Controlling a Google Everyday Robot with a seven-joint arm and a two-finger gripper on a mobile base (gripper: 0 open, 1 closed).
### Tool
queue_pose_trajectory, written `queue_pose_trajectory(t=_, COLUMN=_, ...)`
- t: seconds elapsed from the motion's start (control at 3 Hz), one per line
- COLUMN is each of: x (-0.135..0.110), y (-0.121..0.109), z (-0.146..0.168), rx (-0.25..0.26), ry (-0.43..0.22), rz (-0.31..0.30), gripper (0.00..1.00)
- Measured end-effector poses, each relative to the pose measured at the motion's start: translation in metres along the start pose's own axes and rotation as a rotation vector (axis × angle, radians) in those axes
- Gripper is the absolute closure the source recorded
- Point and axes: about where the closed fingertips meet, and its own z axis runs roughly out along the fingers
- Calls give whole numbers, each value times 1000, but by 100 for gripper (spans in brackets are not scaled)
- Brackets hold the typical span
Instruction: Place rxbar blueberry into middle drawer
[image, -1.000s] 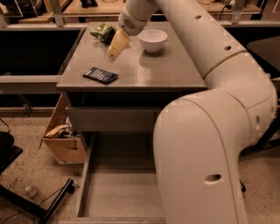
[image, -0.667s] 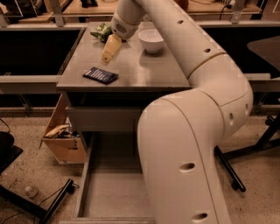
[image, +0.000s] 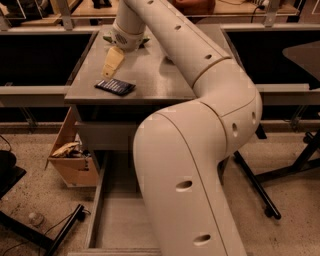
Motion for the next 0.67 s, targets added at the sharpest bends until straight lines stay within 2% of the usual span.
queue_pose_trajectory(t=0.33, x=-1, y=10, z=23, rx=-15, ry=52, rz=42, gripper=0)
queue_pose_trajectory(t=0.67, x=1, y=15, z=37, rx=-27, ry=67, rz=49, gripper=0)
